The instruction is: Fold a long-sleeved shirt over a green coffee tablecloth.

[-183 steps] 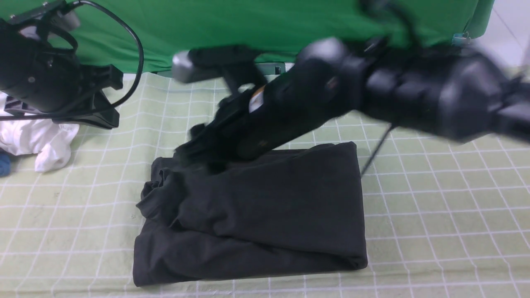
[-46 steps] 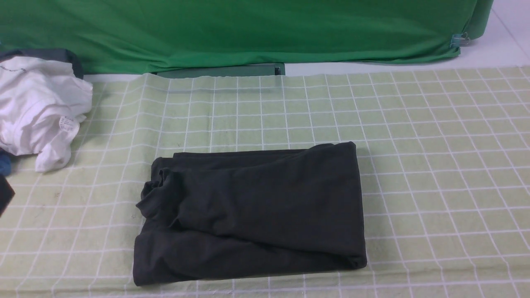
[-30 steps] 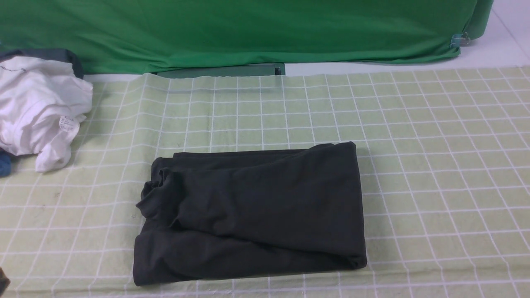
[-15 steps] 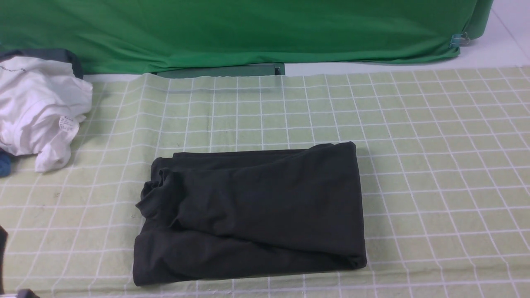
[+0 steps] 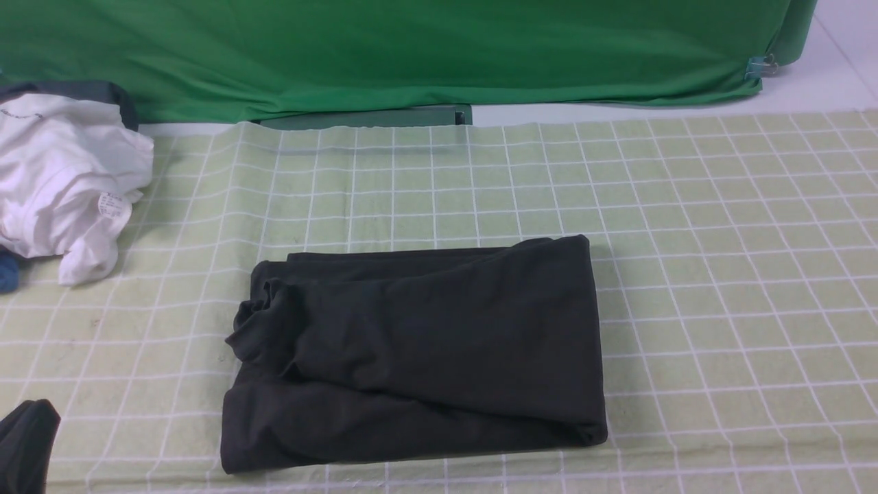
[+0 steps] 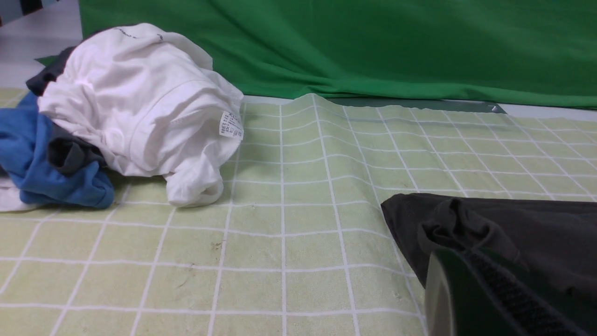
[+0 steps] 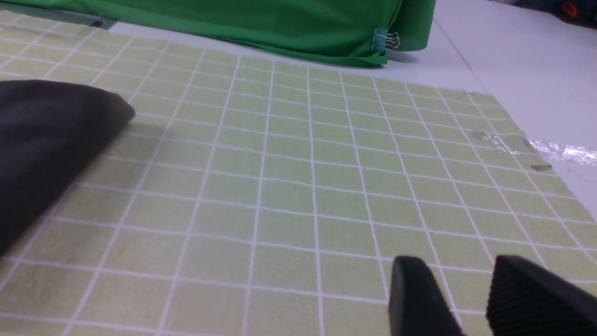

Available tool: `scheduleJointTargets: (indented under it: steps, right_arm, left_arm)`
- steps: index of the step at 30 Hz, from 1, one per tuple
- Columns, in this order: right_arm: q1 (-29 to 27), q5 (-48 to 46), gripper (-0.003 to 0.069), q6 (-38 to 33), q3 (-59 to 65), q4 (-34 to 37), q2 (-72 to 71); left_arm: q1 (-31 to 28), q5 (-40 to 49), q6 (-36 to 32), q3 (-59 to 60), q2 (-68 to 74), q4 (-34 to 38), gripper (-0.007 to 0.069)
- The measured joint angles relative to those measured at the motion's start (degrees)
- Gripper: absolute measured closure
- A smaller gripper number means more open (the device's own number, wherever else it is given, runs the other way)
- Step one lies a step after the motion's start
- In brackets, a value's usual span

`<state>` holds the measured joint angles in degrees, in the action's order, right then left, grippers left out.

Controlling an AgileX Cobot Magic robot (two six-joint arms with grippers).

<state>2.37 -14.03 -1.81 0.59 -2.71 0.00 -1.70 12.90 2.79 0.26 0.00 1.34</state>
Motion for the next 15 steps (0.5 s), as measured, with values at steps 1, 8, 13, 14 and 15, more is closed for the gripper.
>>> scheduleJointTargets:
  steps: [1, 8, 13, 14, 15]
  right_arm:
    - [0.0, 0.0, 0.0421, 0.0, 0.0, 0.0, 0.0]
    - [0.0, -0.04, 0.042, 0.0, 0.0, 0.0, 0.0]
    - [0.0, -0.04, 0.042, 0.0, 0.0, 0.0, 0.0]
    - [0.0, -0.04, 0.042, -0.05, 0.0, 0.0, 0.0]
    - [0.0, -0.04, 0.042, -0.05, 0.0, 0.0, 0.0]
  left_arm:
    - [0.0, 0.0, 0.0, 0.0, 0.0, 0.0, 0.061]
    - [0.0, 0.0, 0.0, 0.0, 0.0, -0.2, 0.061]
    - [0.06, 0.0, 0.0, 0.0, 0.0, -0.25, 0.061]
    - [0.34, 0.0, 0.0, 0.0, 0.0, -0.31, 0.061]
    - [0.81, 0.0, 0.0, 0.0, 0.0, -0.45, 0.061]
